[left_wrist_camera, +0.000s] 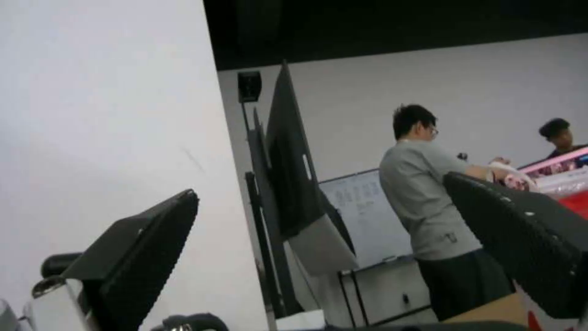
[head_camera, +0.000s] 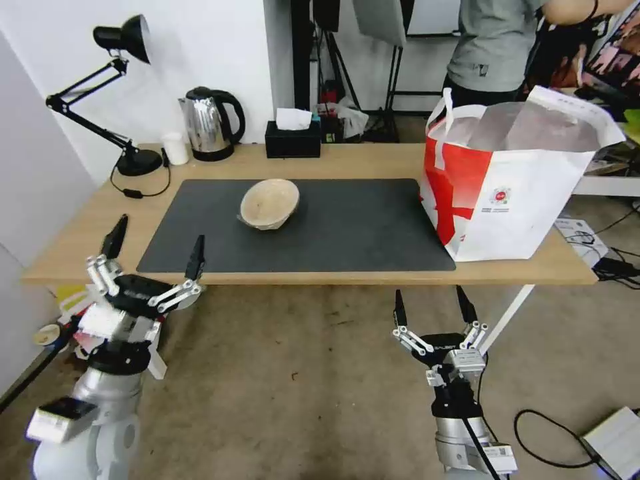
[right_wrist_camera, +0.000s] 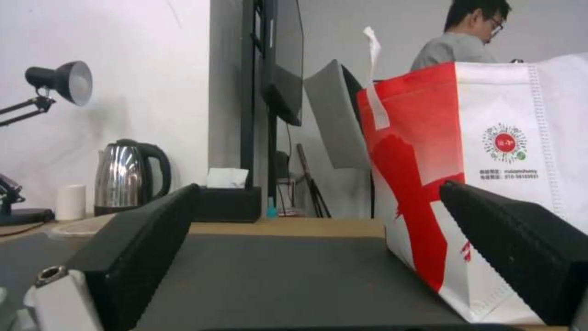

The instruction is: Pick up the trash from the table and place it into the takeout bag.

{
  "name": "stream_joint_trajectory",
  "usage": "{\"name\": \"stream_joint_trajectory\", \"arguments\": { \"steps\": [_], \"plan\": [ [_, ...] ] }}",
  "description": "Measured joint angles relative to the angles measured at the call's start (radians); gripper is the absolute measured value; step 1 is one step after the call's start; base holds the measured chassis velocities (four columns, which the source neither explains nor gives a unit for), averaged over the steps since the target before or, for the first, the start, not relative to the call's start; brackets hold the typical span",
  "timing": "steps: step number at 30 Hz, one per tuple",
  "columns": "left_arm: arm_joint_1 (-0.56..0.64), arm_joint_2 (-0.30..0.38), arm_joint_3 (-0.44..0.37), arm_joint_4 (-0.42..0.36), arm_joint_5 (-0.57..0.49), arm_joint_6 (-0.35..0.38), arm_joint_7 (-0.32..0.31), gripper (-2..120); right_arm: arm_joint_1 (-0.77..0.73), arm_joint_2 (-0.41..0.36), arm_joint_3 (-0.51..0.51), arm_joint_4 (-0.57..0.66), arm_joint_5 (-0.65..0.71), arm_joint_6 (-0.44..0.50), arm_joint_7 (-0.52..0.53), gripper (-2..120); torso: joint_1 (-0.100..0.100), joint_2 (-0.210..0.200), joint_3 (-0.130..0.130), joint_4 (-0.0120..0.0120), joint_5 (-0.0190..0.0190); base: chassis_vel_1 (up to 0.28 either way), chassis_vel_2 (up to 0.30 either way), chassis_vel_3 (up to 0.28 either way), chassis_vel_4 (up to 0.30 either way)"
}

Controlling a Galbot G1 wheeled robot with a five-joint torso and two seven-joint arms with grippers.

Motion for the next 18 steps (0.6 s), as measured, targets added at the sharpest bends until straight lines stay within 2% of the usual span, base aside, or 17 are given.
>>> {"name": "stream_joint_trajectory", "arguments": {
  "steps": [10, 18],
  "plan": [
    [-0.112, 0.112, 0.018, 0.087, -0.050, 0.065, -0.010, 100, 0.000, 0.000, 0.000, 0.000, 0.000, 0.000, 0.000, 100, 0.000, 0.000, 0.000, 0.0002, 0.0002, 0.000, 0.000, 0.000, 0.000],
    [-0.181, 0.153, 0.074, 0.161, -0.061, 0.074, -0.009, 100, 0.000, 0.000, 0.000, 0.000, 0.000, 0.000, 0.000, 100, 0.000, 0.000, 0.000, 0.0001, 0.0002, 0.000, 0.000, 0.000, 0.000]
  ]
}}
